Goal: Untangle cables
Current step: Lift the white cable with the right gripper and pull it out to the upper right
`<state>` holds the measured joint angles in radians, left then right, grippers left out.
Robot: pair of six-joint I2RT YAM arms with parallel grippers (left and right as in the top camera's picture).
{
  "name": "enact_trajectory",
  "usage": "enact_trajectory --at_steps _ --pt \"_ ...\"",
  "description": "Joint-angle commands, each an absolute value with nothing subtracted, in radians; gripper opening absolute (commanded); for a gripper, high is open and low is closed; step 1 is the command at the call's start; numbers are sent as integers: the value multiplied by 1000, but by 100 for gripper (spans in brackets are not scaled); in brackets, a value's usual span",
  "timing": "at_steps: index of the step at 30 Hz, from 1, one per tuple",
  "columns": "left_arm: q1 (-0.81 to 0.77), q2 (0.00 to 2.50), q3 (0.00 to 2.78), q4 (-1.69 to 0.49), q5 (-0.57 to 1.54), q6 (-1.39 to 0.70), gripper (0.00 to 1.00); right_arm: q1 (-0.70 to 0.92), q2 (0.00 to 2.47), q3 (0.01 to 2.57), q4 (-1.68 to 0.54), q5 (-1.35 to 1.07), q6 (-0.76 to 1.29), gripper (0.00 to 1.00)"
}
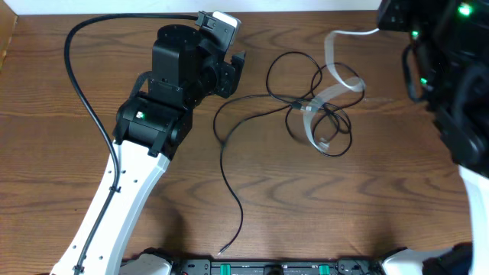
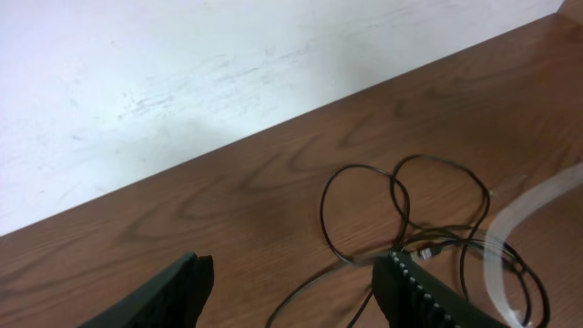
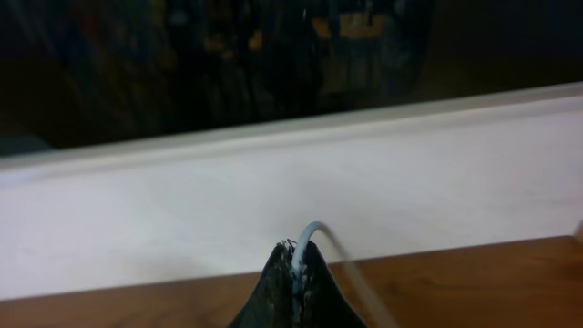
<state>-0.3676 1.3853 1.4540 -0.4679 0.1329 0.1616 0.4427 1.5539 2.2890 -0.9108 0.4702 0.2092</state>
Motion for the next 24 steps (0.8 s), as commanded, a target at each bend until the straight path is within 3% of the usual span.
enact_trajectory --at_steps 1,12,24 --pt "-365 1371 1459 -469 146 159 61 447 1596 2276 -904 455 169 1" --pt "-365 1371 1459 -467 146 159 61 447 1595 2290 -845 324 204 1" --pt "-365 1371 1459 -467 146 155 62 384 1596 2295 -871 626 109 1"
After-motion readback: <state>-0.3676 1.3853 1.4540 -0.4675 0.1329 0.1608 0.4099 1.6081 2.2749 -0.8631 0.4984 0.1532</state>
